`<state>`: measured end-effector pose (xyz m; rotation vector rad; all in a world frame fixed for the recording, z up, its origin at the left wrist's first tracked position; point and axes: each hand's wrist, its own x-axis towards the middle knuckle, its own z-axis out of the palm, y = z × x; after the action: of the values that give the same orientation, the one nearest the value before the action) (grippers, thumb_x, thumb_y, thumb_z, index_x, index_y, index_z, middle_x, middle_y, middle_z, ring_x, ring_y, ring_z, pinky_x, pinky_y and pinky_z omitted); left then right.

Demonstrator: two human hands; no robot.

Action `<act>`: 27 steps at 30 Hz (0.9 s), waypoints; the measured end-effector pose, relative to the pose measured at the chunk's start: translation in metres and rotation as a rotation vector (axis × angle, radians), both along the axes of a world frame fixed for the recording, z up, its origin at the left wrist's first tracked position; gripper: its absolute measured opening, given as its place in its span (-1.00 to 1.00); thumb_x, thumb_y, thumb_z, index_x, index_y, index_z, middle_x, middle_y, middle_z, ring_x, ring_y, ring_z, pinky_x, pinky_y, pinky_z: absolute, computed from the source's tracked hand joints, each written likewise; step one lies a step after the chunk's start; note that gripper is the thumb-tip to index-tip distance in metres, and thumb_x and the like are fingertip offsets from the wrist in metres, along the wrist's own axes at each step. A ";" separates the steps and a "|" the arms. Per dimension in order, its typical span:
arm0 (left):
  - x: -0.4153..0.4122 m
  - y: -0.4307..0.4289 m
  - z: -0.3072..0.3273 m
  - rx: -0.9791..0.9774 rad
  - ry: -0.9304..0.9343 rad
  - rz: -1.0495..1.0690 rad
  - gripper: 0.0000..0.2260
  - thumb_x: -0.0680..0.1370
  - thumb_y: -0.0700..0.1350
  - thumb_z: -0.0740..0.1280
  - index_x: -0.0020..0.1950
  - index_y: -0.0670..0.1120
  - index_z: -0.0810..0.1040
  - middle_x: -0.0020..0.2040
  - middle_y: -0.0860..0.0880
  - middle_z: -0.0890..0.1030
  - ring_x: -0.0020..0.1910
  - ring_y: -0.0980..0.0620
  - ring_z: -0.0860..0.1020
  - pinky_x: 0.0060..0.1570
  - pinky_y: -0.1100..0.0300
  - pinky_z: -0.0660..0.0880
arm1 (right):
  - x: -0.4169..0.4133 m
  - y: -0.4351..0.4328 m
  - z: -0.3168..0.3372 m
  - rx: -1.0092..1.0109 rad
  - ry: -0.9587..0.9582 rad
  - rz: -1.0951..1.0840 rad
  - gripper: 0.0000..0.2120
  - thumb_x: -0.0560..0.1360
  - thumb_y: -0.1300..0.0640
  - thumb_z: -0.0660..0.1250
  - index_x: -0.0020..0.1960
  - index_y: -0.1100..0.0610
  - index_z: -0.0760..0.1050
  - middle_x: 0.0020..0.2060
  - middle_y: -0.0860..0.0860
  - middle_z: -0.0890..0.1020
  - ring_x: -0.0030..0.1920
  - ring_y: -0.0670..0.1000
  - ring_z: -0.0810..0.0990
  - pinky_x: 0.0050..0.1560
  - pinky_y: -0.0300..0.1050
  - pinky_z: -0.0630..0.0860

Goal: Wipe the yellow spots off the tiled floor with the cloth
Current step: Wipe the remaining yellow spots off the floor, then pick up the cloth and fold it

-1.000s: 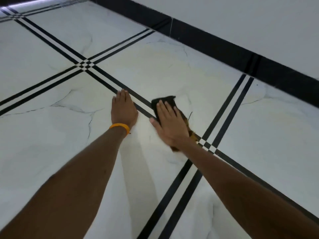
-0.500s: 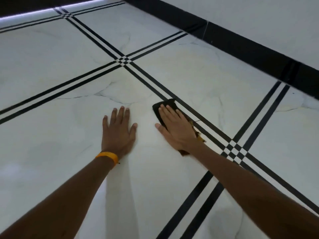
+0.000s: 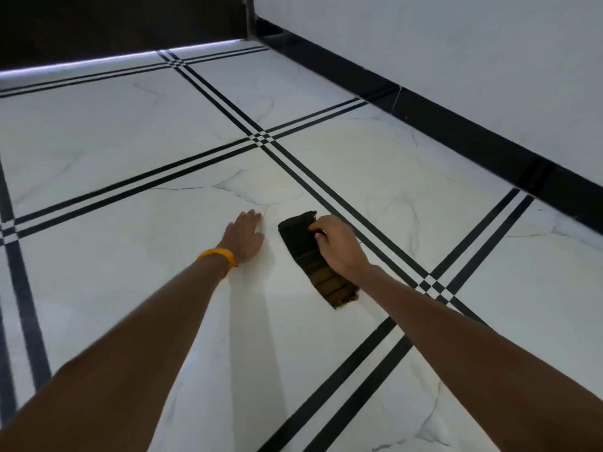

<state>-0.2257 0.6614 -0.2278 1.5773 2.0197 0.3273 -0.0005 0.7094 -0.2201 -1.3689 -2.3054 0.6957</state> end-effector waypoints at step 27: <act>0.022 -0.039 0.074 0.004 -0.131 0.022 -0.58 0.60 -0.18 0.27 0.46 -0.15 0.37 0.39 -0.19 0.48 0.33 -0.16 0.47 0.34 0.05 0.41 | -0.011 -0.004 0.008 -0.222 -0.325 -0.256 -0.72 0.53 0.02 0.45 0.08 0.19 0.52 -0.04 0.09 0.63 0.04 0.12 0.63 -0.06 -0.06 0.54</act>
<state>-0.2036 0.6222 -0.1536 1.4968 1.9390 0.4325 -0.0119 0.7055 -0.2125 -1.9660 -2.2765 0.7059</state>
